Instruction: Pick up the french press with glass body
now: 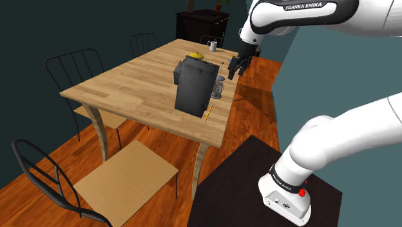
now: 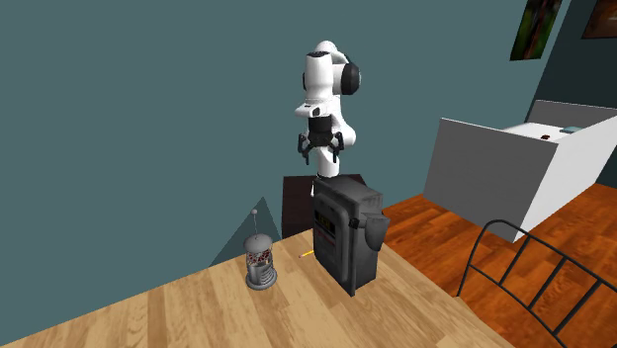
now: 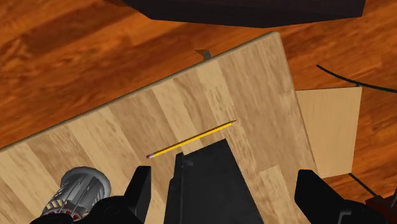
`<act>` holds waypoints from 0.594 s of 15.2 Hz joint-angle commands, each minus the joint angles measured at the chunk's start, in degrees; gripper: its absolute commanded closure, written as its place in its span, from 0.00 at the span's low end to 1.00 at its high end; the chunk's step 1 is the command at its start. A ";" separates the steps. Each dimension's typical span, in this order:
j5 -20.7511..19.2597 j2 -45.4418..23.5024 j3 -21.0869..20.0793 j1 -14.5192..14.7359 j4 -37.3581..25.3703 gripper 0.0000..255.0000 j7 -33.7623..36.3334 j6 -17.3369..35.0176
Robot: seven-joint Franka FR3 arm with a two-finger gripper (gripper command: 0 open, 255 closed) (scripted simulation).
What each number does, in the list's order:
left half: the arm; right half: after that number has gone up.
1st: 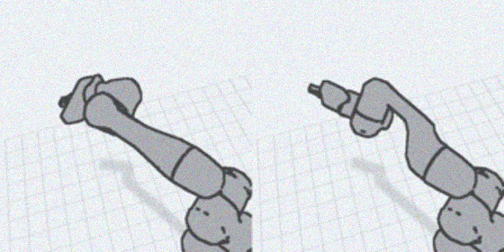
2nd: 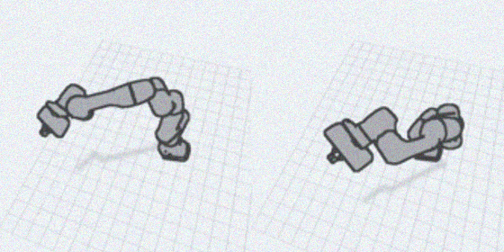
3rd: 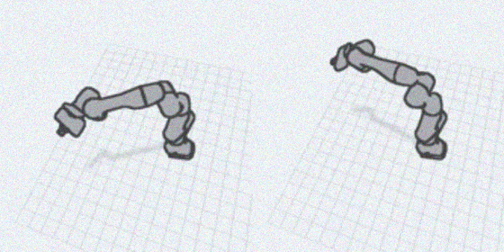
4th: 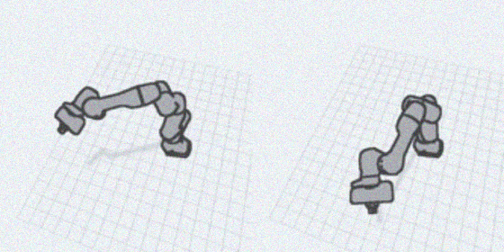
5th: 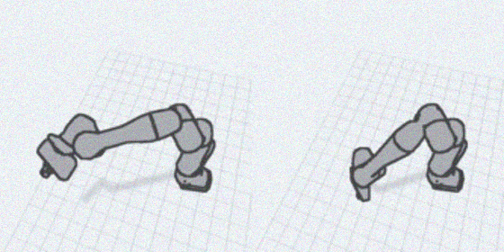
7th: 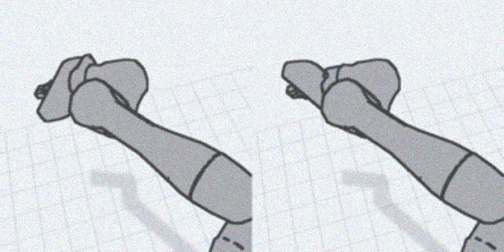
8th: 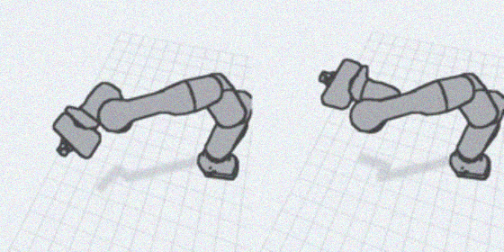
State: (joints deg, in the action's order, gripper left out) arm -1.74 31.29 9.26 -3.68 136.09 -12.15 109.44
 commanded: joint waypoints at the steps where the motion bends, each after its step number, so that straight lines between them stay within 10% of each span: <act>1: -1.02 -3.21 1.00 -0.39 -0.41 0.00 -1.40 3.68; 9: -3.25 -17.13 4.87 -1.72 -4.77 0.00 -6.66 16.44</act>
State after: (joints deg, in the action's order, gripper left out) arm -4.82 15.94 13.91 -5.36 132.15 -18.45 124.41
